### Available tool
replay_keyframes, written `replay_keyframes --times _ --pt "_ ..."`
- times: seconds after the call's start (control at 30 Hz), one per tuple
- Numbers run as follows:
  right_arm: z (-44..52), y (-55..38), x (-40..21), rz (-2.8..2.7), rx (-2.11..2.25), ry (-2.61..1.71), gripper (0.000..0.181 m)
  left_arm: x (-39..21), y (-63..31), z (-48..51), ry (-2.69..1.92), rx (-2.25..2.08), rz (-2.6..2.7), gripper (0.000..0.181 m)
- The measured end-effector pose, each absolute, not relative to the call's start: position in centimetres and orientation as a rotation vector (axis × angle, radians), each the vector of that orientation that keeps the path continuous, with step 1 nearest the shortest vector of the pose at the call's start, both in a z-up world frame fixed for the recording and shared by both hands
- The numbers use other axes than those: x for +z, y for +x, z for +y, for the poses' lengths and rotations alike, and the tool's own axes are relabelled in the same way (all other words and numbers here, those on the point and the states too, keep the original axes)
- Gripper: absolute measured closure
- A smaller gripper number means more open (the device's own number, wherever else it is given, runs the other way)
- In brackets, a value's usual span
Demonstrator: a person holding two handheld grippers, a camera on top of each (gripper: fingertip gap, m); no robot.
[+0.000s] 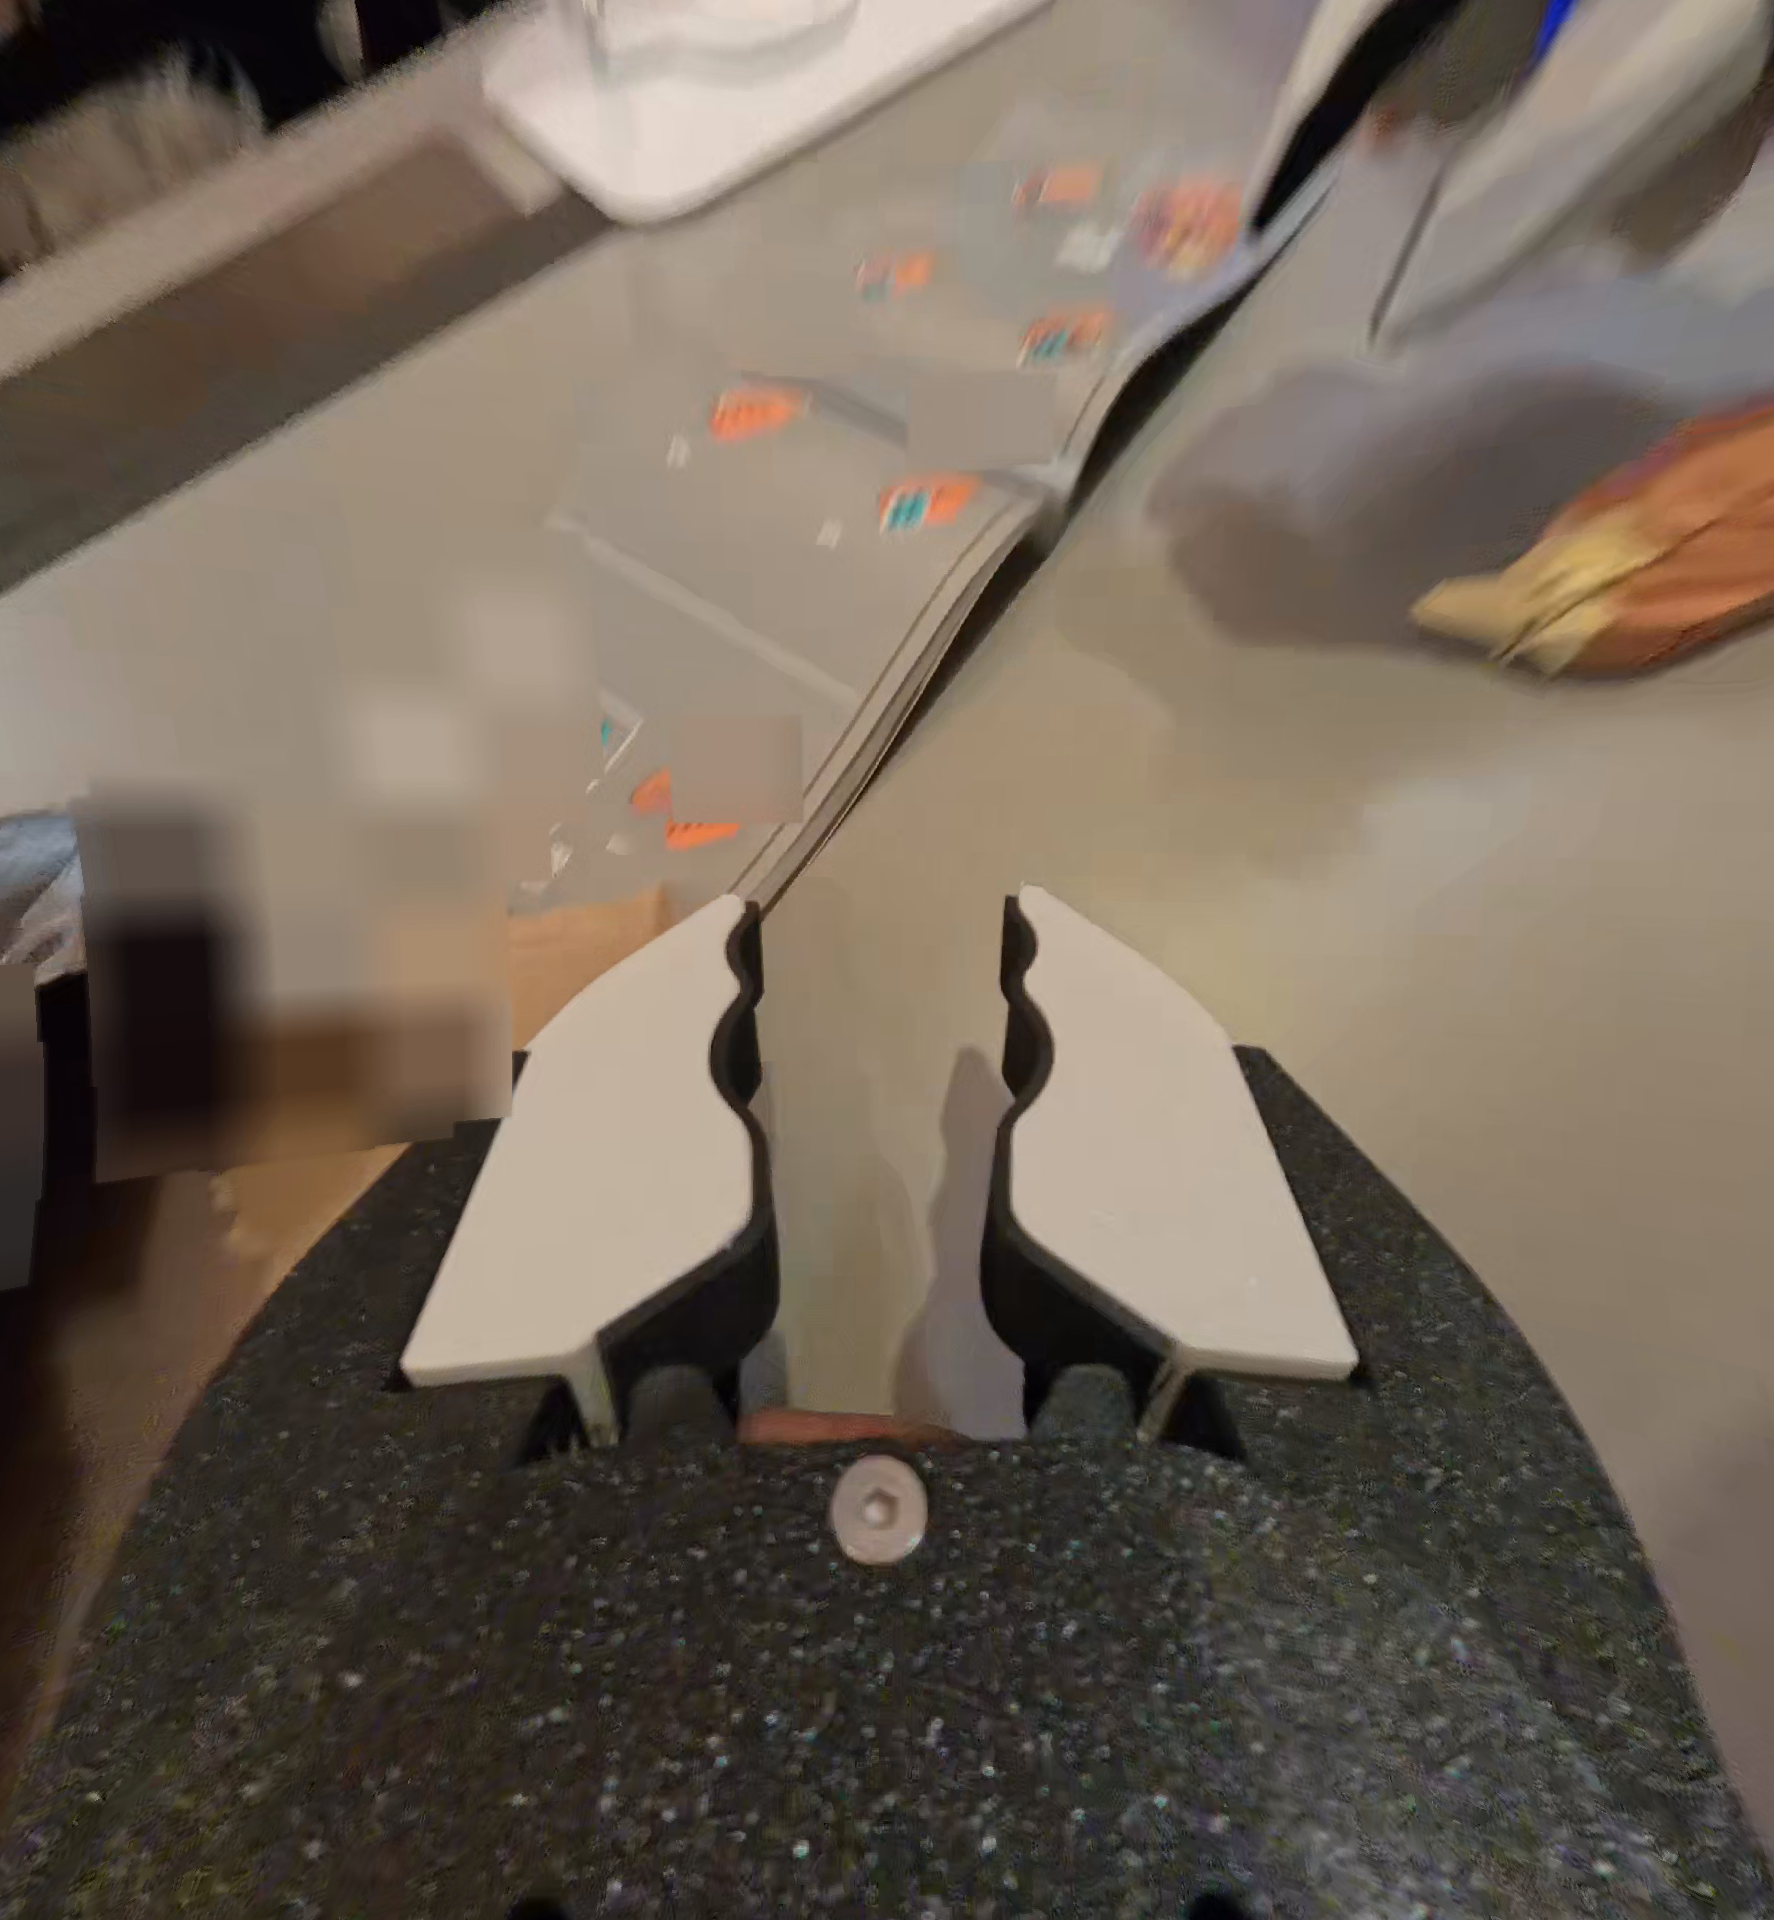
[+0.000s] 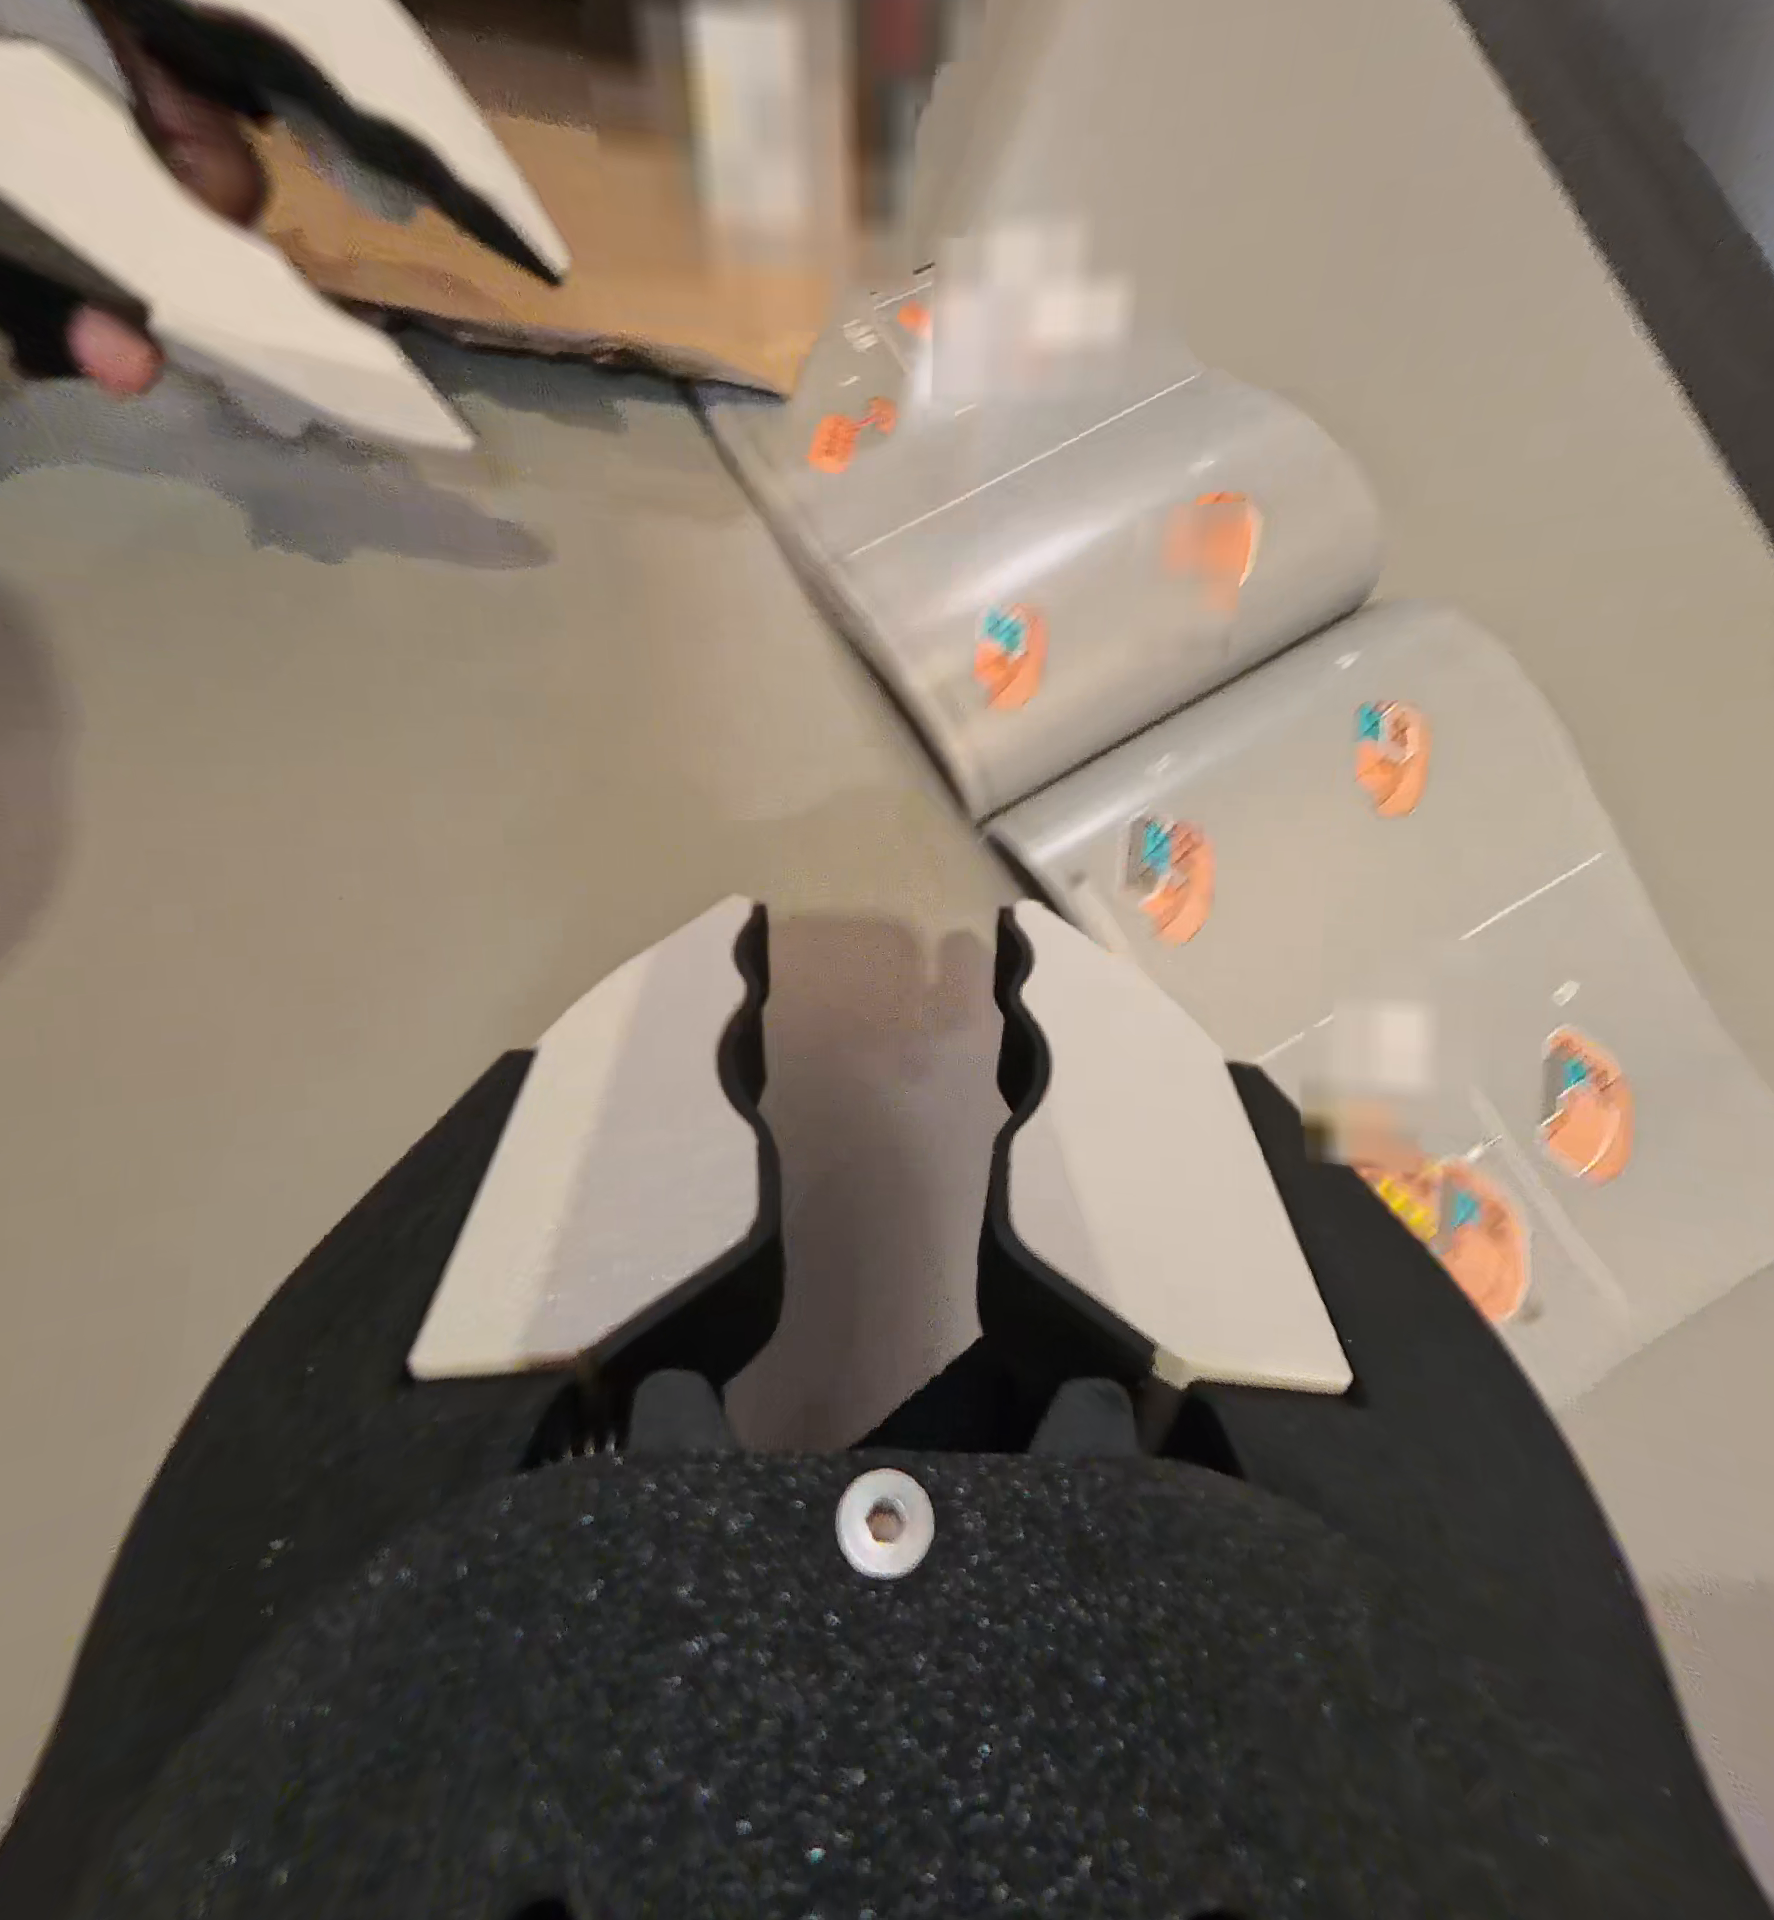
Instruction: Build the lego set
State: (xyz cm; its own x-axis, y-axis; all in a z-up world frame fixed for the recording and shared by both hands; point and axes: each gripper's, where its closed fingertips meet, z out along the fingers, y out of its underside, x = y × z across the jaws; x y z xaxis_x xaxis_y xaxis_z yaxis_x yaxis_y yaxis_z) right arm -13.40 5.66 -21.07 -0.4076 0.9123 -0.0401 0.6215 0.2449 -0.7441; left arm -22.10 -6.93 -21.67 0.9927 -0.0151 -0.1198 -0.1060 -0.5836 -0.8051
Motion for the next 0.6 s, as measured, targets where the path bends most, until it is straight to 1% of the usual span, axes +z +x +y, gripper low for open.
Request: replay_keyframes --times 0.03,0.17,0.3,0.43,0.6 --pt "5.3 -12.0 -21.1 -2.126 0.996 -1.394 0.133 -20.9 -21.2 -6.6 -2.113 0.07 0.075 0.138" --pt "4.5 -7.5 -22.1 -2.121 0.945 -1.375 0.121 -19.9 -16.9 -5.6 -1.92 -0.218 0.029 0.139" --pt "3.8 -5.0 -23.6 -2.13 0.881 -1.397 0.115 -20.7 -13.9 -4.5 -1.882 -0.283 0.067 0.138" --pt "3.4 -4.4 -24.9 -2.164 0.85 -1.409 0.113 -19.5 -12.3 -3.2 -1.798 -0.32 0.07 0.13" --pt "2.8 -4.1 -25.7 -2.212 0.809 -1.389 0.117 -19.2 -11.8 -2.5 -1.768 -0.32 0.057 0.129"
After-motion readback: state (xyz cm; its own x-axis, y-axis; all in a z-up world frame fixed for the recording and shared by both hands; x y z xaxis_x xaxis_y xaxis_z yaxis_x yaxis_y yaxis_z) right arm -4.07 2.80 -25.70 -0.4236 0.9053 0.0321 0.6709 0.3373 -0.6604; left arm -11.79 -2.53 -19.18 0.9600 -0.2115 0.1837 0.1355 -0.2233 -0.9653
